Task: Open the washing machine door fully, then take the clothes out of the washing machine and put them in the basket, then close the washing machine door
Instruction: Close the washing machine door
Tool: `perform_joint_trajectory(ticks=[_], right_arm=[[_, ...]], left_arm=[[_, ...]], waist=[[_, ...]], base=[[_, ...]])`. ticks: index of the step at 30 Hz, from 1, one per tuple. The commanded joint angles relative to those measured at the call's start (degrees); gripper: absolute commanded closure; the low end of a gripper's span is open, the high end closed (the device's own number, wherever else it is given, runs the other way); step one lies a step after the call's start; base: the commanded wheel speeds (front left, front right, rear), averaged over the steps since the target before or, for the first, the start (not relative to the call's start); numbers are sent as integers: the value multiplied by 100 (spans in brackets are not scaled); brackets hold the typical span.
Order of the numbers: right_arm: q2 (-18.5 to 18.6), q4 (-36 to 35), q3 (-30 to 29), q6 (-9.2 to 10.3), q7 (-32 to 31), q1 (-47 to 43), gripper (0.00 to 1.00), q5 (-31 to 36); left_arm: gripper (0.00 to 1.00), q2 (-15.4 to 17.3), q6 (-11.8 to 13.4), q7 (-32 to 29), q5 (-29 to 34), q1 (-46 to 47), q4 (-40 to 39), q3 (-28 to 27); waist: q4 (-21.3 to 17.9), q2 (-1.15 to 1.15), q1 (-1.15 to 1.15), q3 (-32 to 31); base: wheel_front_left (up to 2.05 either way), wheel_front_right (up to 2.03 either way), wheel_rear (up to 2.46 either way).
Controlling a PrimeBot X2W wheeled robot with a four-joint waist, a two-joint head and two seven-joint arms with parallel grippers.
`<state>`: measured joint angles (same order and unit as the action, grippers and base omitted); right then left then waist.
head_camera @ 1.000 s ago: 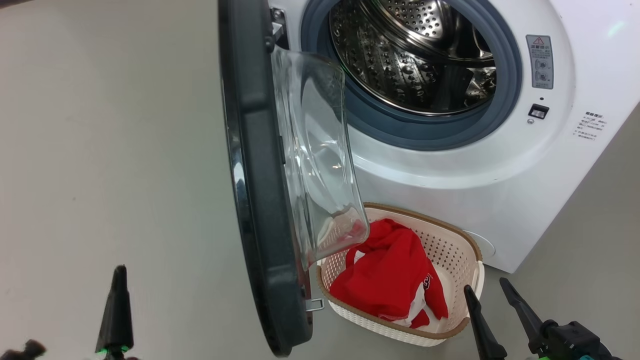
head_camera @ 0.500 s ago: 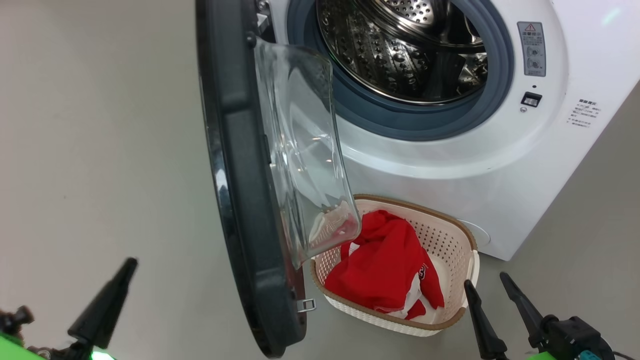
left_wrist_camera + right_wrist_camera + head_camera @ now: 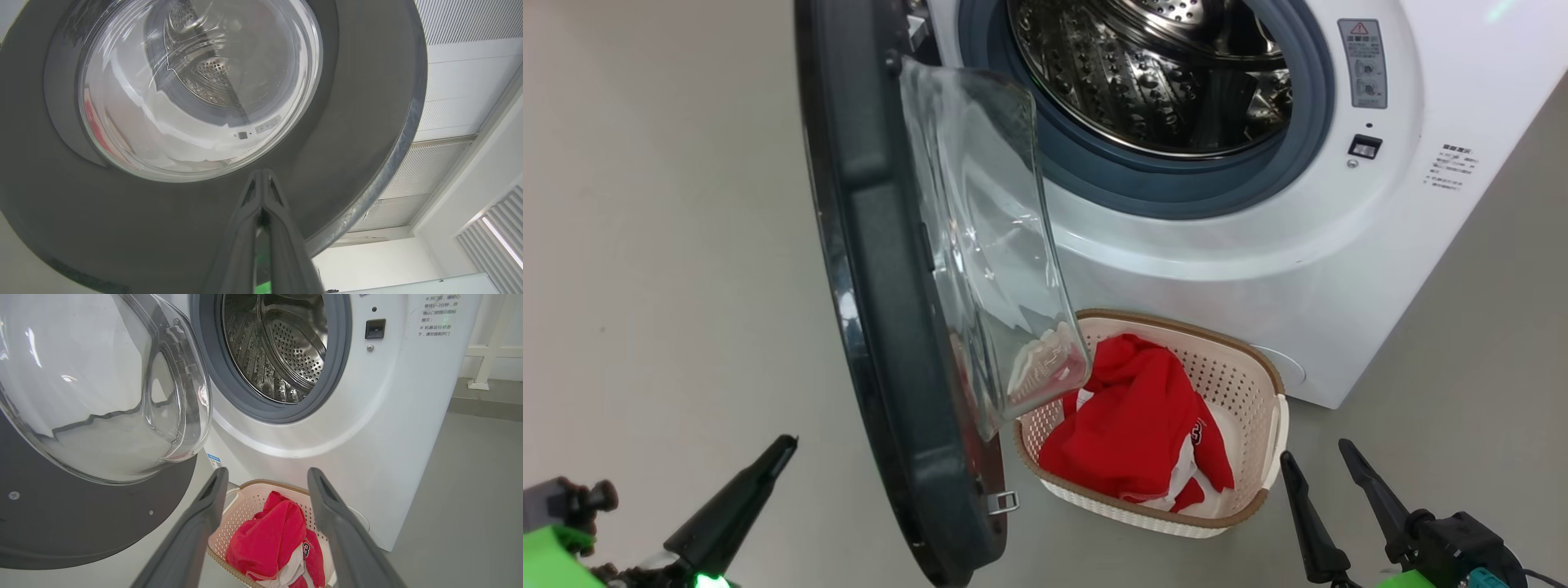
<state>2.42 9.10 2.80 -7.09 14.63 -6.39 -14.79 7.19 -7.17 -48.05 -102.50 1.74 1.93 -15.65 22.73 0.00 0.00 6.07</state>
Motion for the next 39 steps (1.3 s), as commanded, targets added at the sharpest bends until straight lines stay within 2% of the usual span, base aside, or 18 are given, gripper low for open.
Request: perform_joint_trajectory(ticks=[1, 11, 23, 33, 39], right_arm=[[46, -143, 155, -40, 37, 255, 0, -14], [46, -152, 170, -40, 37, 307, 0, -24], [46, -182, 148, -40, 37, 405, 0, -22], [45, -219, 111, -40, 37, 531, 0, -12], [45, -246, 84, -40, 37, 634, 0, -27]], left_arm=[[100, 54, -32, -131, 189, 265, -128, -305], [100, -287, -32, -523, 549, 471, -190, -421], [100, -411, -32, -724, 689, 640, -391, -254], [100, -429, -32, -602, 675, 789, -611, 90], [100, -430, -32, -157, 830, 1028, -776, 396]], waist=[[-45, 0, 0, 26], [-298, 0, 0, 120], [-585, 0, 0, 292], [-879, 0, 0, 460], [-1187, 0, 0, 587]], base=[[0, 0, 0], [0, 0, 0], [0, 0, 0], [0, 0, 0], [0, 0, 0]])
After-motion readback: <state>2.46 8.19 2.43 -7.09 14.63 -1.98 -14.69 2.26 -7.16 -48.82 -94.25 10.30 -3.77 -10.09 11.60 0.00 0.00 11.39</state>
